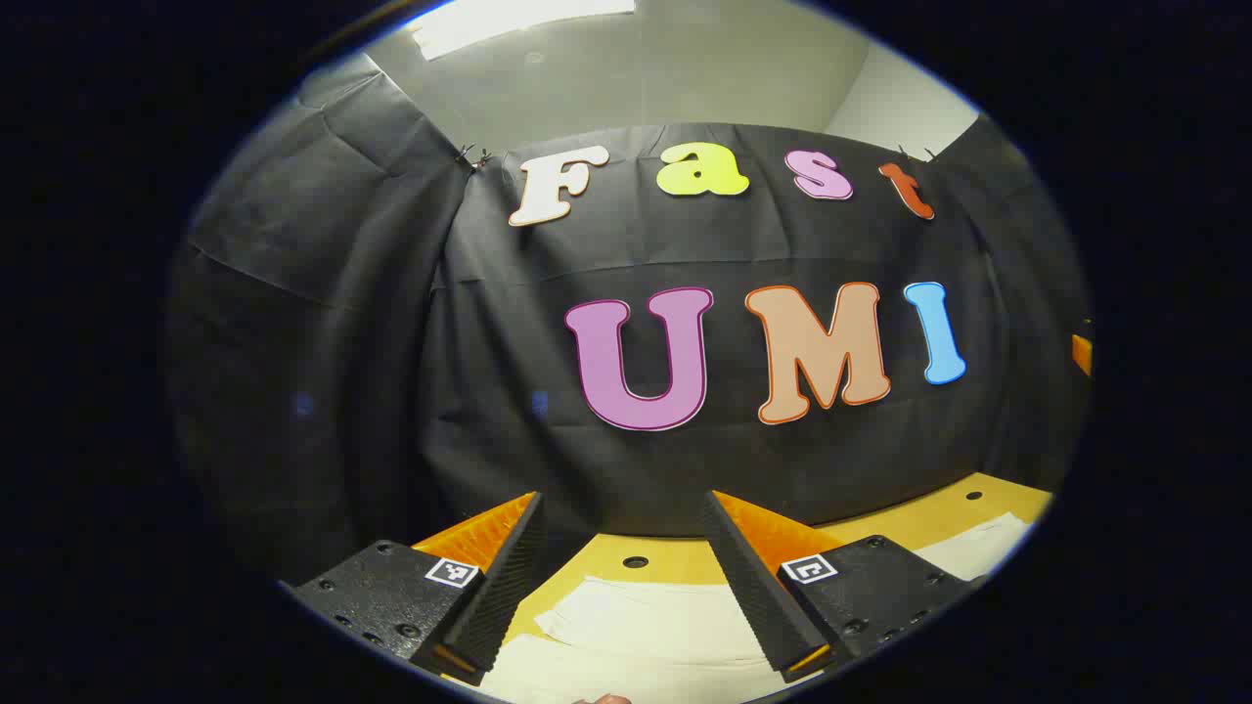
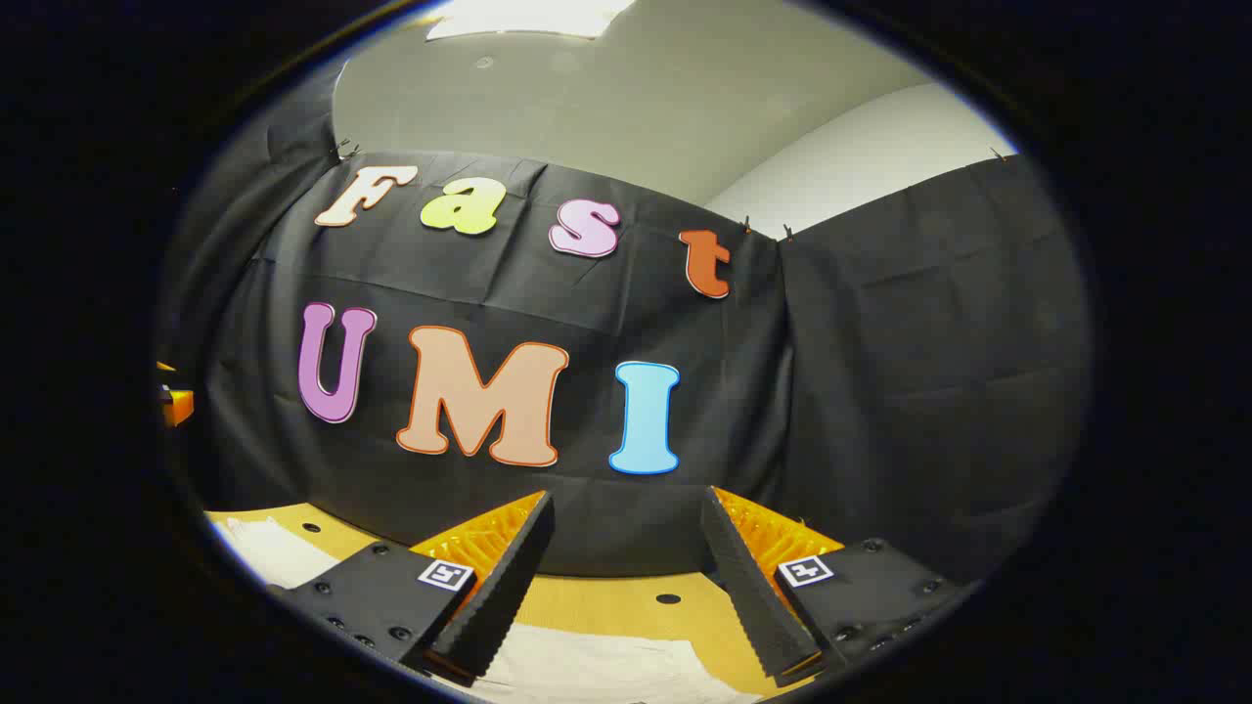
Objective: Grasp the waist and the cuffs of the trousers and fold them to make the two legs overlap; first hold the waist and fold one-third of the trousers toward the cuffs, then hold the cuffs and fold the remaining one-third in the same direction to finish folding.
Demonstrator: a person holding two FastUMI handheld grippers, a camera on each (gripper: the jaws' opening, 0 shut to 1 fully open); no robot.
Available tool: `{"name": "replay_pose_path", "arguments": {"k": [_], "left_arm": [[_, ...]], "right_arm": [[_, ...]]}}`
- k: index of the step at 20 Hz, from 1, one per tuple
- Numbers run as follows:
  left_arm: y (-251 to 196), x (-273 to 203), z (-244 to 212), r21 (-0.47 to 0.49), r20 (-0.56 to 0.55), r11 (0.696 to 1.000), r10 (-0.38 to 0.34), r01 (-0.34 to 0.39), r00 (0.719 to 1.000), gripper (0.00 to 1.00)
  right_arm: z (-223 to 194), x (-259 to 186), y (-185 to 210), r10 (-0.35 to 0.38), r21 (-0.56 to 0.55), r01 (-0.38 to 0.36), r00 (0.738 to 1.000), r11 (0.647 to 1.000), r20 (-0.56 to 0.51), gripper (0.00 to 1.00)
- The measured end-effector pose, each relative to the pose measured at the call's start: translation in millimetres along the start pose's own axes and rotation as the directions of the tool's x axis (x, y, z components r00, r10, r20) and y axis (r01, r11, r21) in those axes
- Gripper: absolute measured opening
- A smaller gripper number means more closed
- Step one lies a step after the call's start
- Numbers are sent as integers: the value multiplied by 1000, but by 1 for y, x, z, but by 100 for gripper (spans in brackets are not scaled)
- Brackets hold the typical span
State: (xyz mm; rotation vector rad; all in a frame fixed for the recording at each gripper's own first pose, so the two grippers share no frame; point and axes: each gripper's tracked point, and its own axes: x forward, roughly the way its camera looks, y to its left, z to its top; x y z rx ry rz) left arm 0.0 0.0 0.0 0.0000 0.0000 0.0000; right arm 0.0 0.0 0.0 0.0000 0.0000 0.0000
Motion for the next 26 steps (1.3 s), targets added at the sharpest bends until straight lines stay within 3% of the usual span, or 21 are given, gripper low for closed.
{"name": "replay_pose_path", "arguments": {"k": [26], "left_arm": [[0,-2,2,23,3,999,30,-30,1000,96]], "right_arm": [[-13,8,-10,32,-12,-33,999,999,-12,97]]}}
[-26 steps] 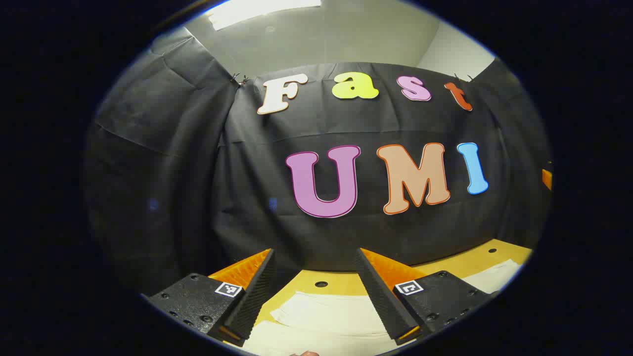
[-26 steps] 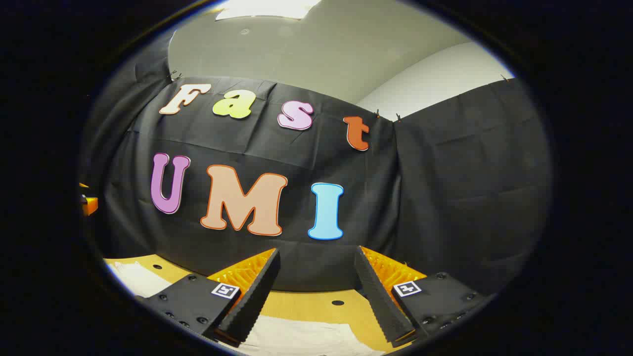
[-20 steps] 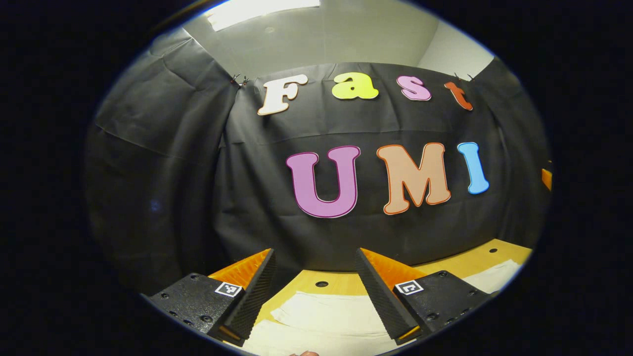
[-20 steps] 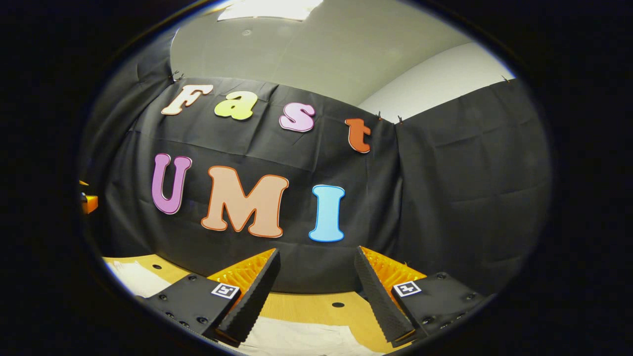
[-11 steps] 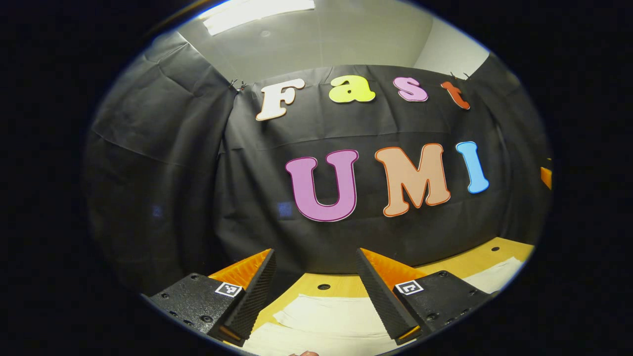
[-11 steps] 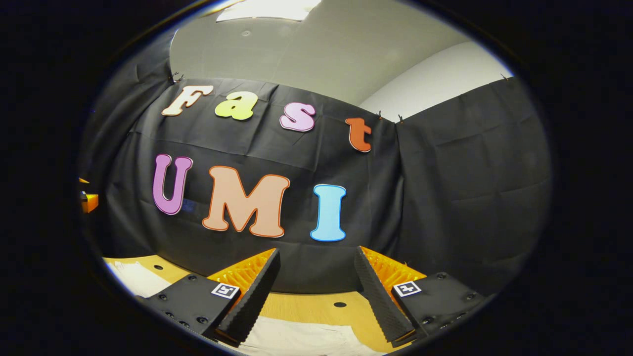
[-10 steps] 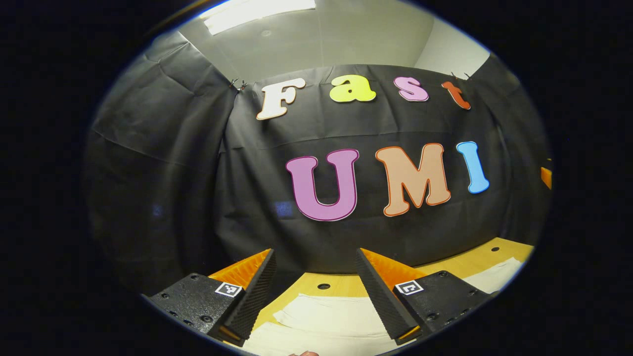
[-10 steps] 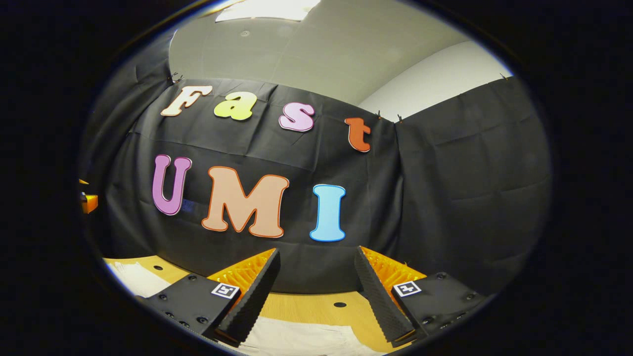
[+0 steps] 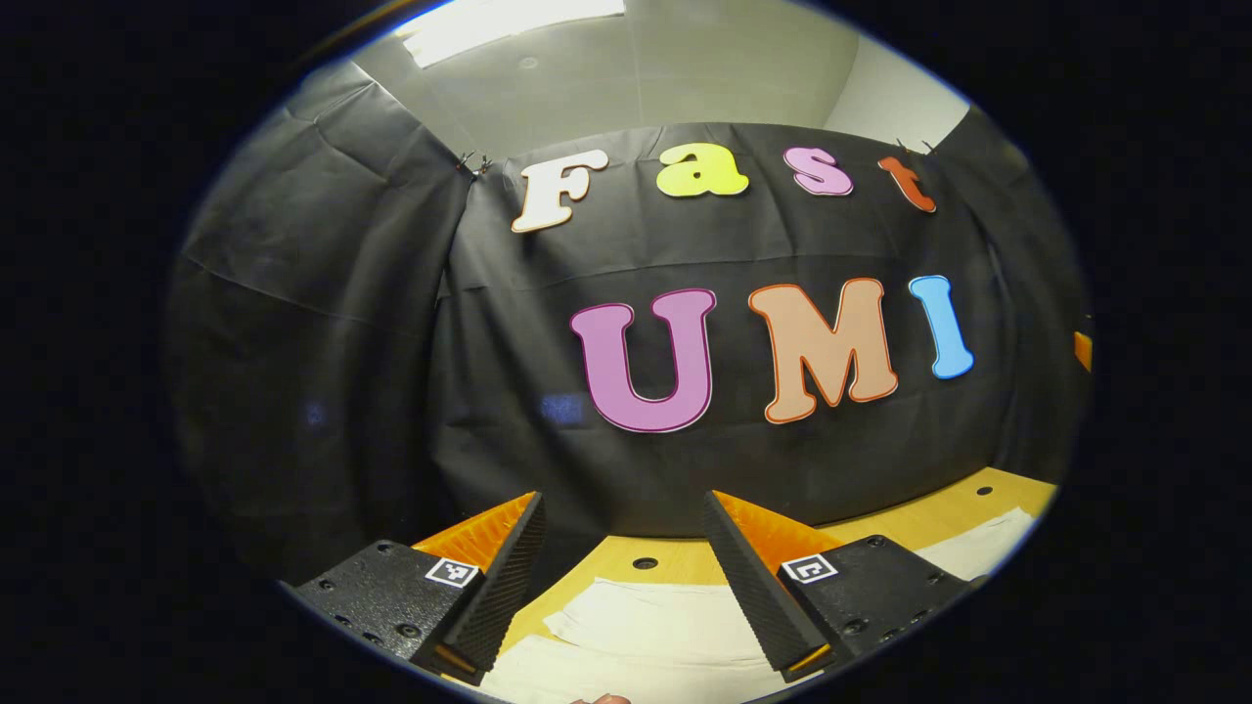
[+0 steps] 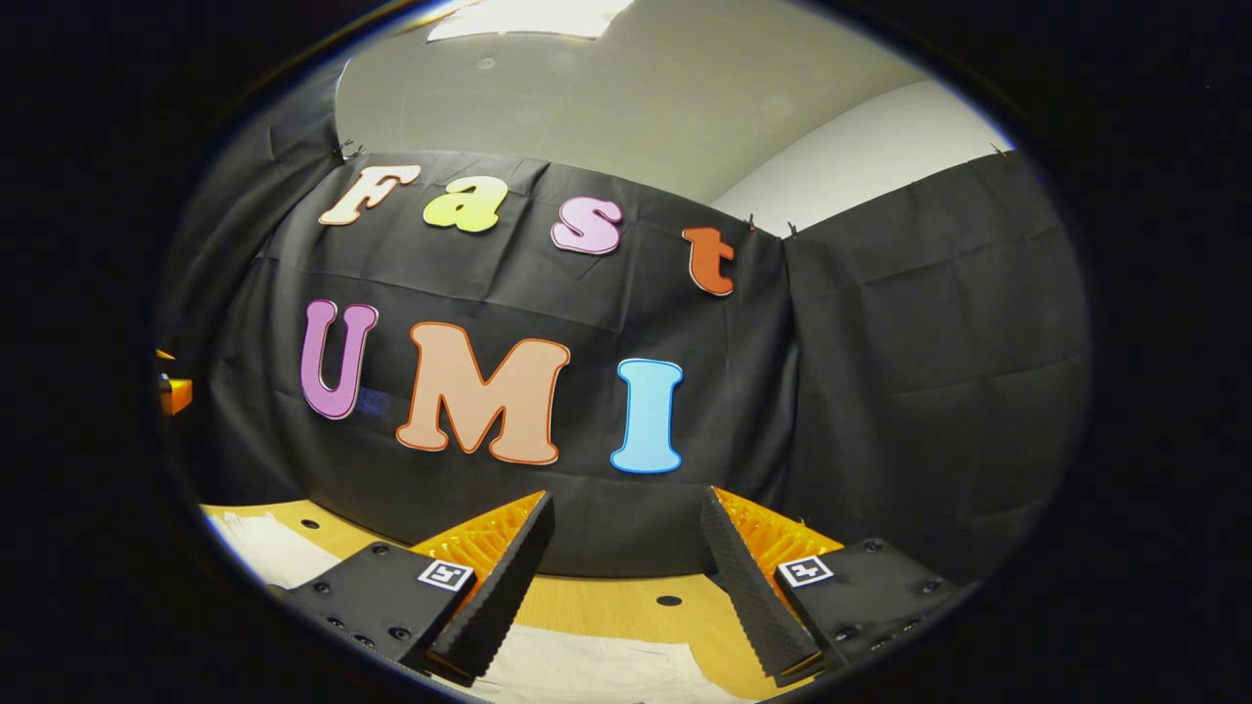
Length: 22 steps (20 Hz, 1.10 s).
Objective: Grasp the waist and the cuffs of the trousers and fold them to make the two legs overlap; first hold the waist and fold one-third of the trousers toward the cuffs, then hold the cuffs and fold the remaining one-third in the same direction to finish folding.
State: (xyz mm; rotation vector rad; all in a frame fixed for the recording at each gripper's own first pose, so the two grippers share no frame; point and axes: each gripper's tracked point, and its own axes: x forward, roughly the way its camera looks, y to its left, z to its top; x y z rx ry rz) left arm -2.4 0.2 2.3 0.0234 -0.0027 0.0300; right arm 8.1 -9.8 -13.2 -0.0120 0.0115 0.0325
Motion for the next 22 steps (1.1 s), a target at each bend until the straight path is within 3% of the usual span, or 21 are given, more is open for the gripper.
{"name": "replay_pose_path", "arguments": {"k": [6,11,12,17,18,22], "left_arm": [[-2,2,-2,3,-7,1000,4,-4,1000,96],[-2,0,-6,3,-20,1000,13,-13,1000,96],[-3,0,-7,6,-22,1000,14,-14,1000,99],[-4,-1,-11,10,-33,1000,26,-26,999,96],[-5,-1,-13,10,-33,1000,28,-27,999,99],[-7,-3,-14,19,-39,999,33,-33,999,96]], "right_arm": [[-24,-7,-13,56,-126,-61,997,990,-48,97],[-58,-19,-27,113,-267,-144,985,953,-129,98],[-66,-22,-31,123,-308,-163,982,937,-147,98],[-108,-46,-42,188,-468,-285,952,837,-243,97],[-117,-51,-41,204,-485,-313,942,817,-265,97],[-156,-73,-37,263,-541,-428,897,725,-356,97]]}}
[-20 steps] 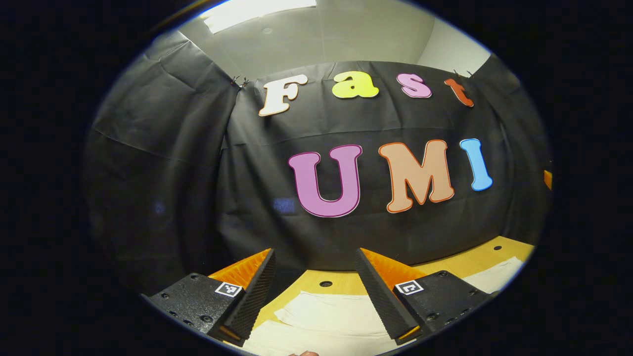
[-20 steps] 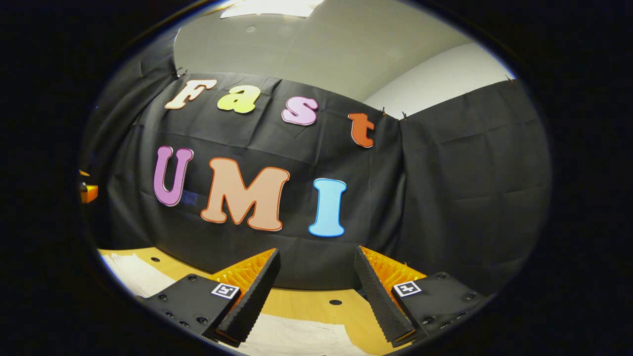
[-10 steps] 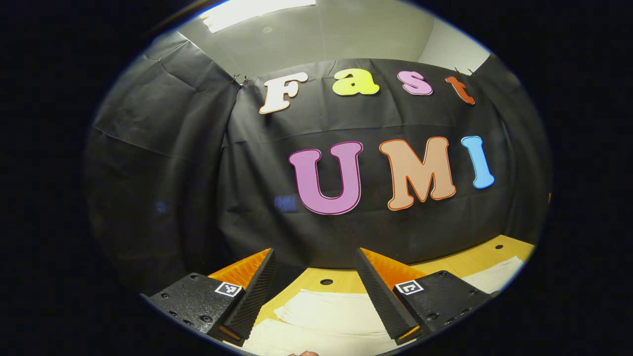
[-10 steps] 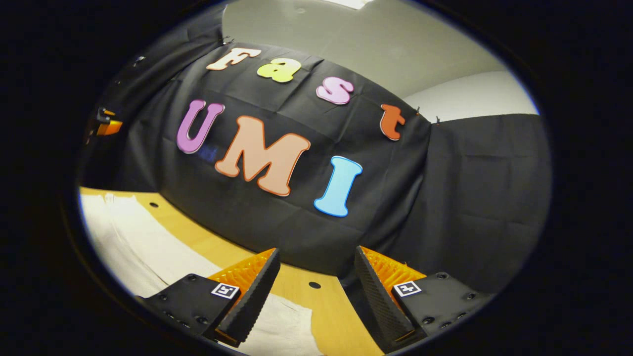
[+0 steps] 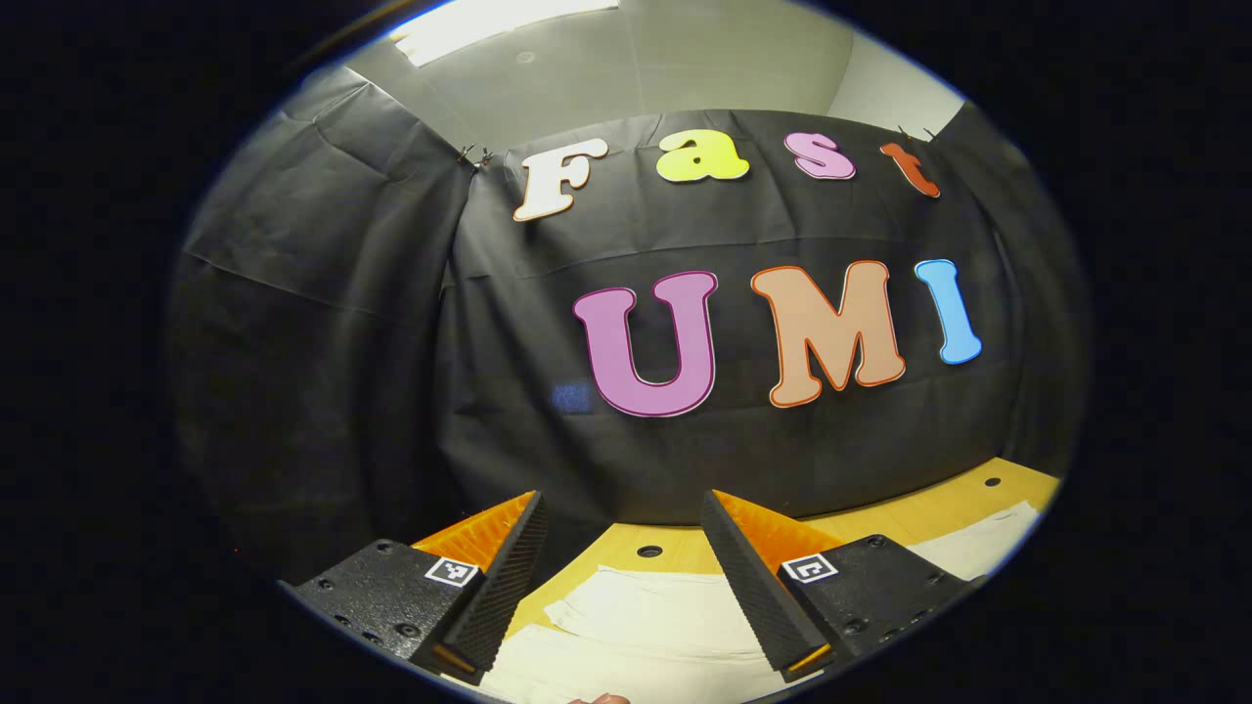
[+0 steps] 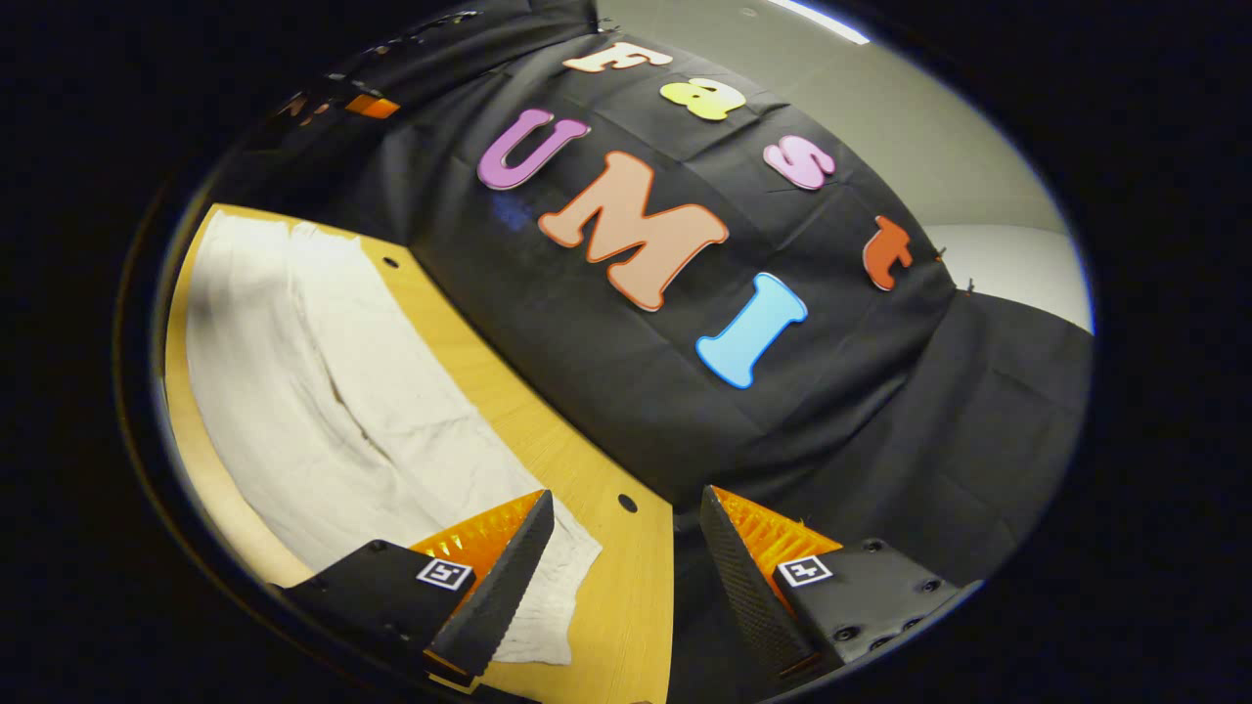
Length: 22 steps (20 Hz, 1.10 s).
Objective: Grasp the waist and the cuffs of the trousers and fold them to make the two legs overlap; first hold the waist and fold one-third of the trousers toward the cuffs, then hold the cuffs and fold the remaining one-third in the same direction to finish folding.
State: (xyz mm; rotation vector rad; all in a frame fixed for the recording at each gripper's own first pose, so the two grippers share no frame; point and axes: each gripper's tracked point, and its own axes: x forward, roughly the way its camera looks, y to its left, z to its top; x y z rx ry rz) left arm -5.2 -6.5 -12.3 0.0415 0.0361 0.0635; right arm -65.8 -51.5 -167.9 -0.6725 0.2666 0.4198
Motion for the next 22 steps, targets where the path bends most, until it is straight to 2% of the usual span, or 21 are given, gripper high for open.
{"name": "replay_pose_path", "arguments": {"k": [5,9,10,12,15,16,17,19,20,22], "left_arm": [[1,-4,-4,18,-9,1000,11,-11,1000,96],[3,-6,-6,24,-15,1000,20,-20,1000,96],[4,-7,-8,26,-17,999,21,-21,1000,99],[5,-9,-10,33,-23,999,24,-23,999,96],[6,-12,-12,45,-29,999,27,-26,999,96],[7,-13,-14,51,-31,998,27,-26,999,99],[8,-14,-15,56,-32,998,28,-26,999,99],[9,-14,-13,63,-32,998,31,-29,999,99],[9,-14,-13,63,-33,998,32,-30,999,96],[10,-14,-15,68,-34,997,33,-31,999,96]], "right_arm": [[-47,-12,47,154,-152,-162,986,975,-68,98],[-77,-24,80,257,-229,-280,958,932,-128,97],[-82,-27,87,281,-242,-308,949,920,-143,98],[-94,-34,99,322,-264,-358,931,896,-171,98],[-112,-37,111,362,-287,-416,905,863,-223,100],[-117,-36,114,375,-289,-434,896,853,-240,98],[-123,-37,117,386,-291,-452,886,843,-257,100],[-132,-41,124,402,-303,-479,871,824,-283,100],[-136,-43,126,407,-310,-491,864,814,-297,97],[-148,-43,132,415,-327,-509,853,796,-317,100]]}}
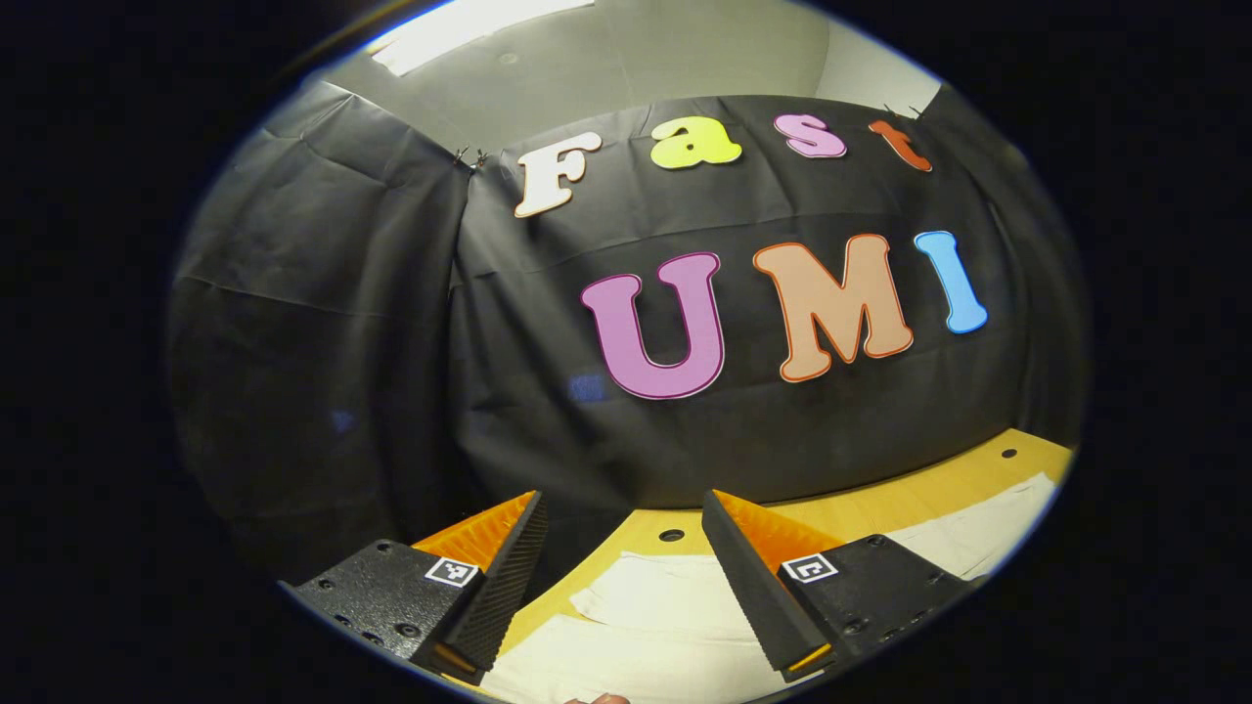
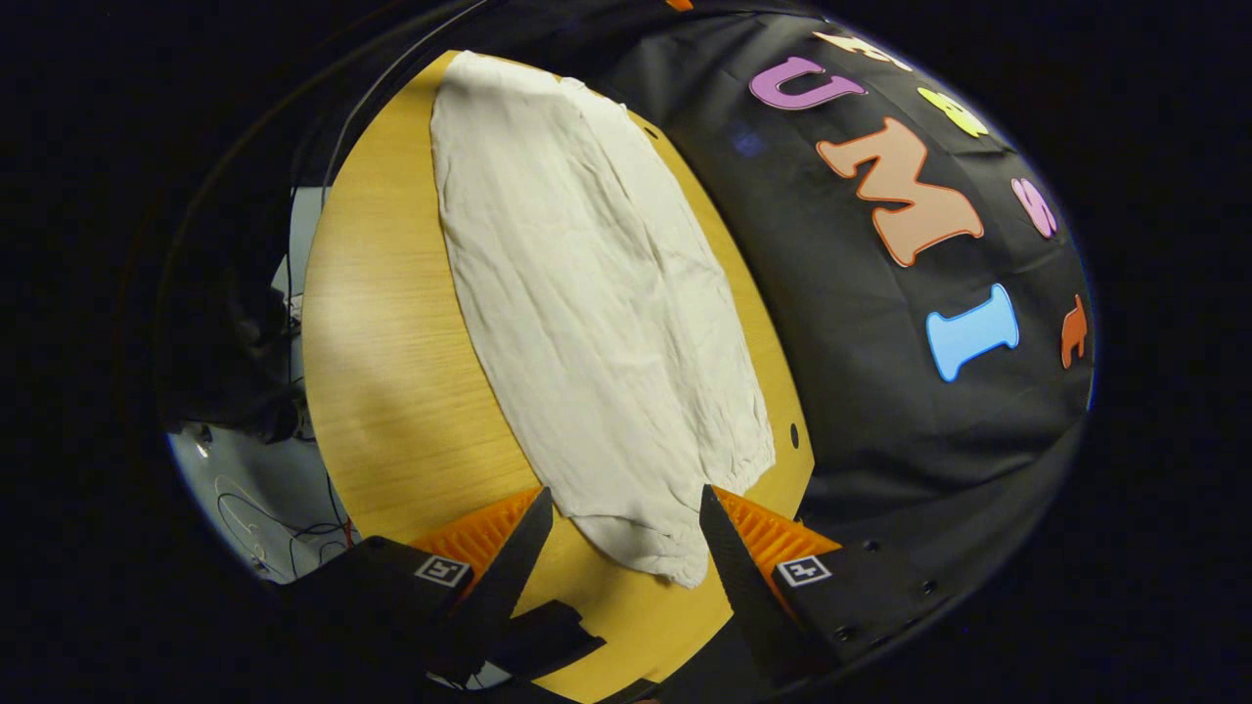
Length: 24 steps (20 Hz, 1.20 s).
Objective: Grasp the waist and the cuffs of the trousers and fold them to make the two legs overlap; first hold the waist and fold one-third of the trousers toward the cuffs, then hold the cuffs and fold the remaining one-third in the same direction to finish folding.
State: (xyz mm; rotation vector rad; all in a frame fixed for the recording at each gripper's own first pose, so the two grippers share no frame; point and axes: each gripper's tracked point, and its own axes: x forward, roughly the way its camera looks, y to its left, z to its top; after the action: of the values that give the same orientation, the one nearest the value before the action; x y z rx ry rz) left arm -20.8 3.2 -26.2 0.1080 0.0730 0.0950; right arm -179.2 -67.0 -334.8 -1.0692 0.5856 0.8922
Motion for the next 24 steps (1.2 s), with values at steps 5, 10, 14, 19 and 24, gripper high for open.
{"name": "replay_pose_path", "arguments": {"k": [5,10,14,19,24], "left_arm": [[2,0,1,24,0,1000,2,-2,1000,100],[2,0,-4,33,-9,999,2,-2,1000,96],[1,3,-9,38,-19,999,1,0,1000,96],[-1,6,-15,56,-31,998,-11,13,999,96],[0,4,-21,104,-33,994,-42,45,999,96]], "right_arm": [[-4,12,0,8,-29,-8,1000,1000,-14,96],[-2,25,-4,-4,-26,3,1000,1000,-19,90],[4,40,-7,-15,-29,14,999,999,-29,76],[6,56,9,35,-39,-37,997,999,-62,34],[5,57,8,37,14,-36,996,999,-82,8]]}}
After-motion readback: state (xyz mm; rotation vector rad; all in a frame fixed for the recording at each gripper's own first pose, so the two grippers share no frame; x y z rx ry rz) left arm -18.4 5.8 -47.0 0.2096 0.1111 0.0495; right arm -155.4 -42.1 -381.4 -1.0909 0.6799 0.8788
